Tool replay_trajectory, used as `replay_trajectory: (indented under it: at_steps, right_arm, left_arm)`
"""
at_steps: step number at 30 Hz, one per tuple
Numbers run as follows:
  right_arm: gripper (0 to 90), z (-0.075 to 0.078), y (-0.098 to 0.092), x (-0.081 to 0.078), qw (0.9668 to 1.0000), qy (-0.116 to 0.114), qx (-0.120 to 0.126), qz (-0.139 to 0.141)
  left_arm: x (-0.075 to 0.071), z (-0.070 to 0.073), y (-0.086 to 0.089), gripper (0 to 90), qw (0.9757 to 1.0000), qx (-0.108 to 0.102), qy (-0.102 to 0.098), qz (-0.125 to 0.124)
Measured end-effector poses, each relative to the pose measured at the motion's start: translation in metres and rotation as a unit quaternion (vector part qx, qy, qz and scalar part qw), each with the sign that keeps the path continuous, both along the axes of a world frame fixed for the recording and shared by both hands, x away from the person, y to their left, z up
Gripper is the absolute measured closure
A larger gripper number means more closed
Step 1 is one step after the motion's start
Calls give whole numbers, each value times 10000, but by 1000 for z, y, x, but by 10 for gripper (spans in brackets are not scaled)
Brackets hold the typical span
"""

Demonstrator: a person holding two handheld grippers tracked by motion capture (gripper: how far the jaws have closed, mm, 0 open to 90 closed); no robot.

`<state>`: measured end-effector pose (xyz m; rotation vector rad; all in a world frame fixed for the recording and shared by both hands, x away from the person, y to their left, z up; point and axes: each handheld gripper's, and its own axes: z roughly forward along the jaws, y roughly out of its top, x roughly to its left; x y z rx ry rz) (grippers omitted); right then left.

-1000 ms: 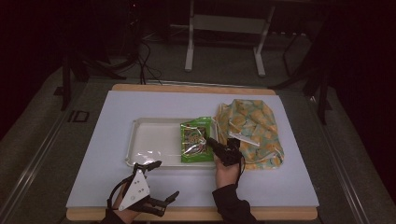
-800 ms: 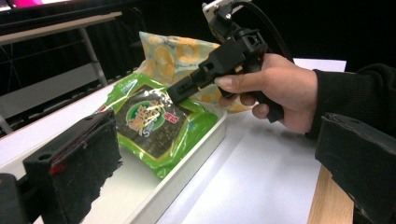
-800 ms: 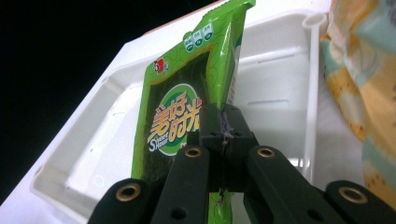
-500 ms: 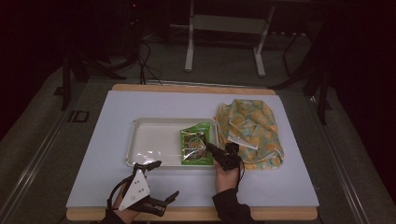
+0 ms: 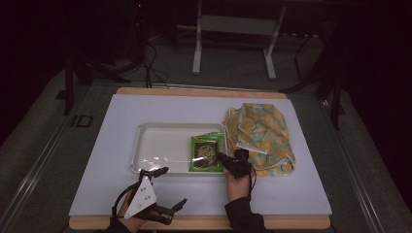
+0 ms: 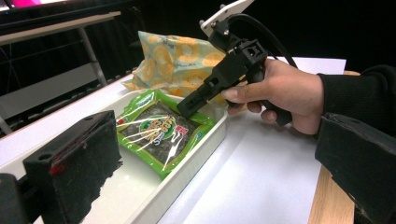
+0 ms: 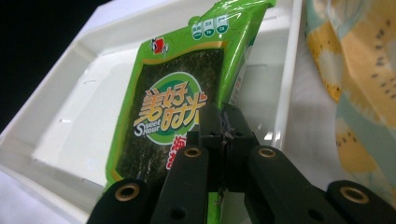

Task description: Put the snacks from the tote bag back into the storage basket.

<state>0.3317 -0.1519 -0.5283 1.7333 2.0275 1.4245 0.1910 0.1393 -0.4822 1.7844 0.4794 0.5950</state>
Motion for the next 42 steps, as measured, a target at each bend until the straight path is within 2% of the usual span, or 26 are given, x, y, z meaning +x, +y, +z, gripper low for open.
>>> replay_trajectory:
  at_steps: [4, 6, 11, 15, 19, 24, 28, 30, 36, 39, 42]
  right_arm:
    - [869, -2, -1, 2, 10000, 47, -21, 25]
    - [837, 0, 3, 4, 9996, 39, -235, 126]
    - [812, 1, 8, 5, 9986, -50, -497, 184]
    - [797, 3, 8, 5, 9982, -64, -556, 218]
    - [778, 7, 9, 7, 9969, -124, -732, 255]
    - [767, 11, 7, 7, 9967, -191, -760, 235]
    - [753, 19, 6, 6, 9961, -281, -794, 268]
    - [732, 28, 7, 6, 9943, -425, -914, 348]
    - [643, 45, 7, 9, 9906, -574, -1119, 544]
    - [602, 51, 6, 11, 9894, -629, -1142, 634]
    - [527, 64, 3, 12, 9888, -776, -1044, 733]
  left_arm:
    - [0, 0, 0, 4, 10000, -2, -1, -5]
    - [0, 0, 0, 4, 10000, 4, -3, -6]
    - [0, 0, 0, 4, 10000, -2, 0, -3]
    - [0, 0, 0, 4, 10000, 2, -1, -6]
    - [0, 0, 0, 4, 10000, 3, -3, -6]
    - [0, 0, 0, 4, 10000, 1, 3, -10]
    - [0, 0, 0, 4, 10000, 5, 1, -11]
    - [0, 0, 0, 4, 10000, 6, 3, -5]
    - [0, 0, 0, 4, 10000, 8, 4, -9]
    - [1, 0, 0, 4, 10000, 1, 4, -6]
    - [1, 0, 0, 4, 10000, 4, 9, -7]
